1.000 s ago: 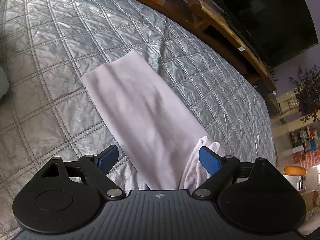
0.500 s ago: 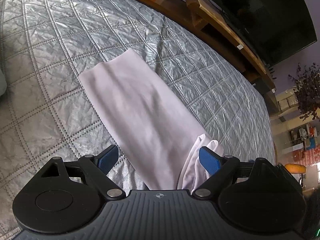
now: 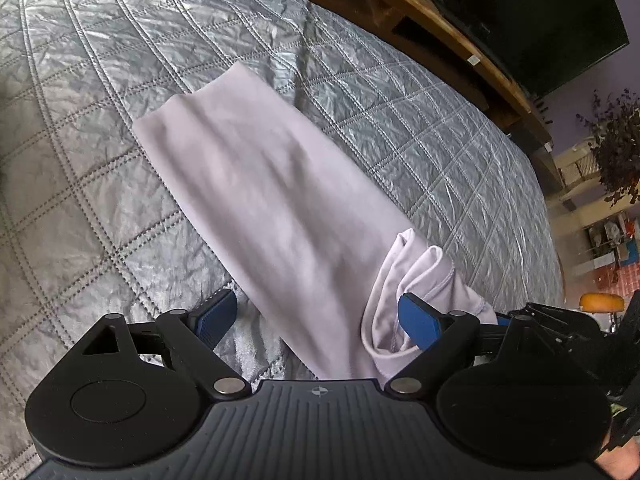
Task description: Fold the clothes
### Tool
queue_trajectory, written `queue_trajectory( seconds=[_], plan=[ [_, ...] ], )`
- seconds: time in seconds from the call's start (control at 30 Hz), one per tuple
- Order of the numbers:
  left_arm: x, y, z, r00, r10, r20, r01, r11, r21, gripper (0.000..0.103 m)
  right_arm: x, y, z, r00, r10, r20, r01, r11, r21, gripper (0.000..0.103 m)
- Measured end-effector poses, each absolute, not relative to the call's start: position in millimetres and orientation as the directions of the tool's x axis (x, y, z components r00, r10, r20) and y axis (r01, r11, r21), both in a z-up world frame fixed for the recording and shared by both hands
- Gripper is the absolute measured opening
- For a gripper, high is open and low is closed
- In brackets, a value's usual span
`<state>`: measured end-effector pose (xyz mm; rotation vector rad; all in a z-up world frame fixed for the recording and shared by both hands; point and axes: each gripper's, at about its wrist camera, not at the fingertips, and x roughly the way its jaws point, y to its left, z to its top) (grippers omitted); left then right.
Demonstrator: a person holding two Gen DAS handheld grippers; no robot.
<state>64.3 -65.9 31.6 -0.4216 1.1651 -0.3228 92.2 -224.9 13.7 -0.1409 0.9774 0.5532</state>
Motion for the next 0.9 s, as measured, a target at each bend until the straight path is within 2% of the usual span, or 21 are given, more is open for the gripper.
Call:
queue_trajectory(
  seconds=[0.03,0.13,0.2,0.27,0.33,0.53,0.8,0.83,0.9],
  plan=[
    [59.3,-69.6,31.7,0.362,-0.457,-0.812,0.029,0.877,-0.48,0.091,93.6,-227.6,14.3,0.432,0.377,-0.819,-0.495,0.859,0.135,0.014],
    [53.2,-75.7,34.0,0.36,-0.457,-0.813,0.034,0.878,-0.478,0.091,91.4,-234.7,14.0,0.422,0.398,-0.815,-0.483,0.859,0.17,0.014],
    [51.0,-70.1,32.5,0.36,-0.459,-0.813,0.038,0.877,-0.478,0.091,87.5,-233.9,15.8,0.445,0.406,-0.798,-0.512,0.847,0.145,0.019],
    [49.9,-72.4,32.0,0.36,-0.459,-0.812,0.038,0.877,-0.479,0.091,88.6,-234.9,17.6,0.459,0.413,-0.787,-0.516,0.845,0.142,0.048],
    [55.9,-73.2,28.9,0.36,-0.459,-0.813,0.039,0.877,-0.478,0.091,91.3,-232.7,18.6,0.449,0.431,-0.783,-0.534,0.832,0.151,0.054],
    [64.7,-73.1,26.4,0.36,-0.458,-0.813,0.042,0.878,-0.476,0.091,118.6,-217.1,23.7,0.43,0.475,-0.768,-0.592,0.791,0.158,0.054],
    [71.8,-46.5,30.2,0.359,-0.457,-0.814,0.047,0.879,-0.474,0.091,141.2,-204.3,13.9,0.352,0.468,-0.81,-0.611,0.771,0.18,0.056],
    [71.5,-46.8,30.3,0.359,-0.457,-0.814,0.047,0.879,-0.474,0.091,142.9,-205.1,13.5,0.346,0.471,-0.811,-0.605,0.773,0.191,0.055],
    [75.4,-49.6,31.5,0.36,-0.458,-0.813,0.047,0.879,-0.475,0.091,144.2,-206.5,14.7,0.338,0.473,-0.814,-0.601,0.774,0.2,0.045]
  ],
)
